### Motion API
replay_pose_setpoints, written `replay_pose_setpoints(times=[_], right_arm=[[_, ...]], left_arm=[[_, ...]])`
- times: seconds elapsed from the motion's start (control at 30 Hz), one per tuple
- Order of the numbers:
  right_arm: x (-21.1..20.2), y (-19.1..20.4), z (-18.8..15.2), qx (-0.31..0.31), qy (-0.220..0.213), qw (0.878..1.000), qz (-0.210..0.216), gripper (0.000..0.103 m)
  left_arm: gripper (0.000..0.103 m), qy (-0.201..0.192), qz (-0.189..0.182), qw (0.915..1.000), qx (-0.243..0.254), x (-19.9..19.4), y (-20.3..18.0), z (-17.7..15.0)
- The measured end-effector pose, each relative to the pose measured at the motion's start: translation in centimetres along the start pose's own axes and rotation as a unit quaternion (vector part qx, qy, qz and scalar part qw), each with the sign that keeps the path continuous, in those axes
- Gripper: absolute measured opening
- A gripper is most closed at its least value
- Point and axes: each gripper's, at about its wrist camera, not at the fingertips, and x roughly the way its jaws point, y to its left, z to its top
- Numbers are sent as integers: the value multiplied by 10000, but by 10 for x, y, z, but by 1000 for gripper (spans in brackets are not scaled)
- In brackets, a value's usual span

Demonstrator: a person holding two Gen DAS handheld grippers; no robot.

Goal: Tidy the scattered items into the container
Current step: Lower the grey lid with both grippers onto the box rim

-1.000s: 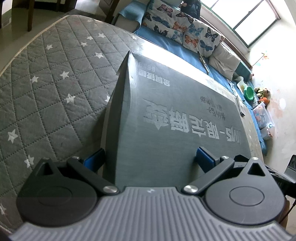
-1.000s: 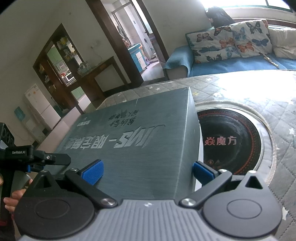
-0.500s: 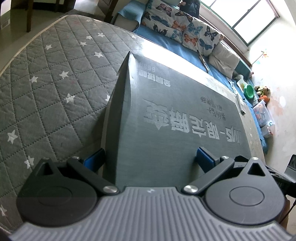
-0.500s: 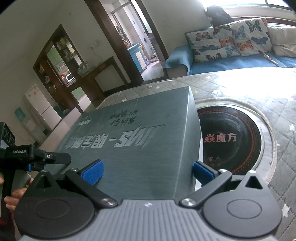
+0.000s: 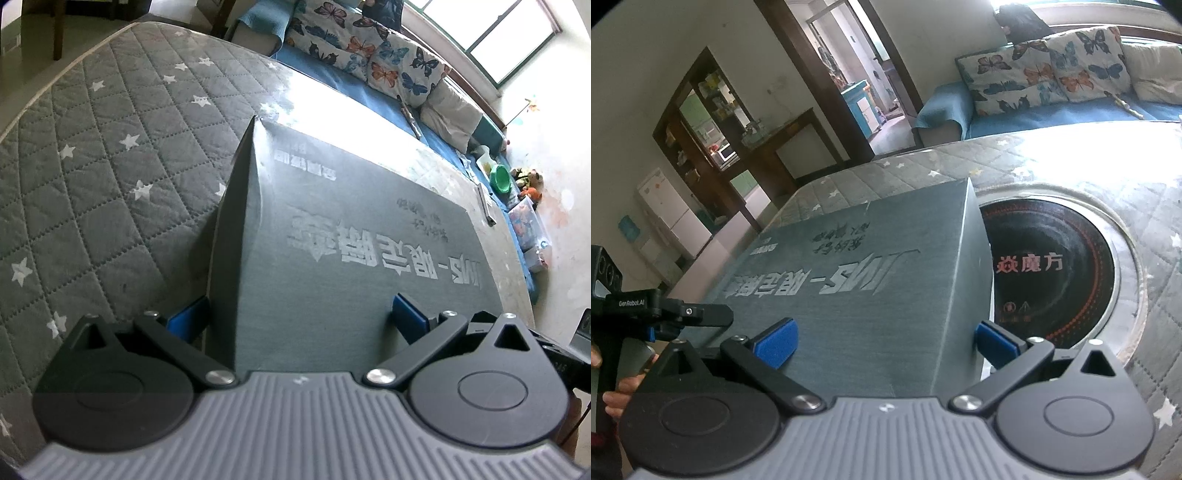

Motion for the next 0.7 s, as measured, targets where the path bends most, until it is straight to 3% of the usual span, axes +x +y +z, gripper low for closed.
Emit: replay_pose_setpoints(times=[0.7], right_arm=[[6, -4, -9, -50, 32, 10000, -33, 103]], left_arm=[[103, -75, -77, 9999, 6, 77, -46, 19]])
